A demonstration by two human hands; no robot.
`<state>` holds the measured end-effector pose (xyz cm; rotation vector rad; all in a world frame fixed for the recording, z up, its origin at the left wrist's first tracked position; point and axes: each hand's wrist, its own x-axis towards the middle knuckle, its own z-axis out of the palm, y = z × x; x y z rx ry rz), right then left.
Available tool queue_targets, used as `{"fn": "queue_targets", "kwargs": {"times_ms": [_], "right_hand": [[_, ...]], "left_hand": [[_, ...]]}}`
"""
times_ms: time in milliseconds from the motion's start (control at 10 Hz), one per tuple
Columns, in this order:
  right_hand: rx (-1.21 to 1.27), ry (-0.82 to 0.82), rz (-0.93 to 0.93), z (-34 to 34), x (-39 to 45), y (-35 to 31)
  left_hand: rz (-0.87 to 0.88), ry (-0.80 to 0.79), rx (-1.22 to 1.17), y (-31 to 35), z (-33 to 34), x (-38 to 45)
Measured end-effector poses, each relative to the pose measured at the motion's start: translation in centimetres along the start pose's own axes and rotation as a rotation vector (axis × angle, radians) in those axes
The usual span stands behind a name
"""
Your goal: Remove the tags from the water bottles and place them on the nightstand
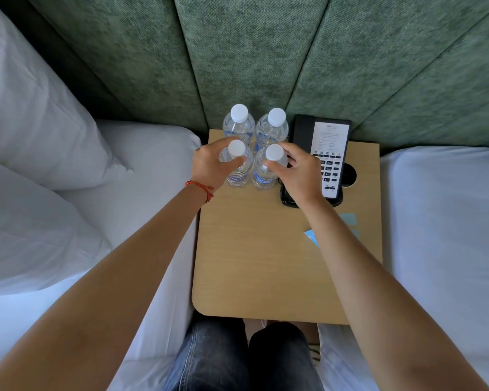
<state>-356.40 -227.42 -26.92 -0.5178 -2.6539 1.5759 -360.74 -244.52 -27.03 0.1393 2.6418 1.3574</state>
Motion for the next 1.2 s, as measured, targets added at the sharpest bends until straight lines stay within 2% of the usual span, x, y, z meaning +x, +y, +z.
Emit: {"fn": "queue_targets", "kwargs": {"times_ms": [600,800,1200], "right_hand": [[-0.023,0.010,-0.044,-1.0,-2.2,-0.9],[-0.141,0.022,-0.085,-1.4,-3.9,-1.2],[-0.350,-0.009,-0.221,-4.1,-8.9,-3.0]], "left_hand": [[0.027,0.051,-0.003,0.9,-0.5,-2.5],[0.027,0.031,0.124,1.2,-1.2,-4.1],[0.169,-0.009,0.369,2.6,-2.3,-10.5]]}}
